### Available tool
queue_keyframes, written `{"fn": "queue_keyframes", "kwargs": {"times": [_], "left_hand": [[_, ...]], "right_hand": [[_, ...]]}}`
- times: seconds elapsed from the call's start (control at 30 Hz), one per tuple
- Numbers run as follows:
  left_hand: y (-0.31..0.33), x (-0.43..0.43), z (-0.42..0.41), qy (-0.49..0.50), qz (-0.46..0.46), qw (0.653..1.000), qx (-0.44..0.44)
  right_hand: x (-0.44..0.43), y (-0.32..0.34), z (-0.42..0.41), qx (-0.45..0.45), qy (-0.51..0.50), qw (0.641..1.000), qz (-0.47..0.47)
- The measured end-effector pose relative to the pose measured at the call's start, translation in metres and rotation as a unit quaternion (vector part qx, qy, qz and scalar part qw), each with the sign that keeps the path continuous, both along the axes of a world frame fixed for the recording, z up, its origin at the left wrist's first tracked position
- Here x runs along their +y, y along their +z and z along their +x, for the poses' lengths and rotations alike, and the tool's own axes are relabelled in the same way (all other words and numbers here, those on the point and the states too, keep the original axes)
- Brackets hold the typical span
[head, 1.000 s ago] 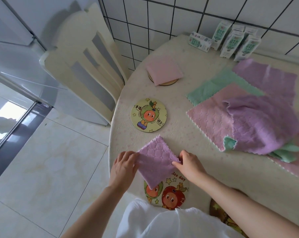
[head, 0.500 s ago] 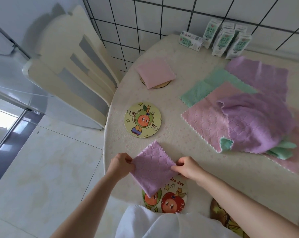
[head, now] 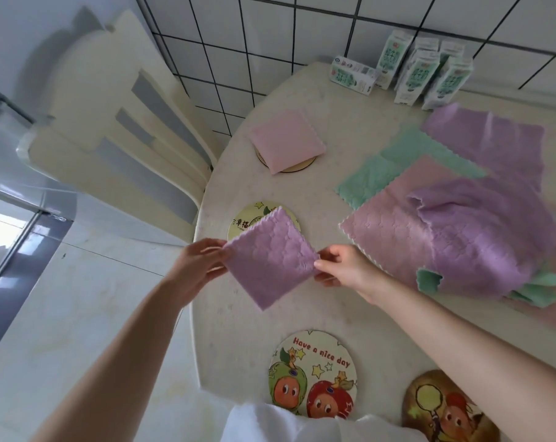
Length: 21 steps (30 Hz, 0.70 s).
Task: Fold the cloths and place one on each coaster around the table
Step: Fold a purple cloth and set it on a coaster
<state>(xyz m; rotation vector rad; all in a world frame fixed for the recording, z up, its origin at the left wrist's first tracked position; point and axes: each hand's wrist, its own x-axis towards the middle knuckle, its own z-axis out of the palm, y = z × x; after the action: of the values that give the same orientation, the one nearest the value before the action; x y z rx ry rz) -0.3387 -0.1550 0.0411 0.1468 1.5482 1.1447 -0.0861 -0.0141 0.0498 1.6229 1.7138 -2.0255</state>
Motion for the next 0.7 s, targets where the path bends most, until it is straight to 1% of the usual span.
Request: {"fn": "queue_keyframes", "kwargs": {"times": [0.1,0.2,0.4,0.6,0.7], "left_hand": [[-0.007,0.023,-0.016,0.030,-0.005,0.999,0.031],[-0.019,0.037,-0.027,0.048,-0.032,0.997,0.059],[-0.039,0.048,-0.037,0.054,-0.086,0.988,0.118],[-0.049,0.048,-0.038,-0.010,-0.144,0.954,0.264],[-0.045,0.048,-0.036,-0.063,-0.149,0.915,0.370]], "right_hand": [[0.015,-0.010,-0.026,-0.002,-0.026,1.000,-0.006],[0.026,-0.021,-0.043,-0.016,-0.043,0.999,-0.012],[0.032,-0.041,-0.052,-0.066,-0.053,0.996,-0.001],[0.030,-0.050,-0.051,-0.095,-0.041,0.994,0.033],[0.030,-0.048,-0.046,-0.115,-0.017,0.991,0.063]]}}
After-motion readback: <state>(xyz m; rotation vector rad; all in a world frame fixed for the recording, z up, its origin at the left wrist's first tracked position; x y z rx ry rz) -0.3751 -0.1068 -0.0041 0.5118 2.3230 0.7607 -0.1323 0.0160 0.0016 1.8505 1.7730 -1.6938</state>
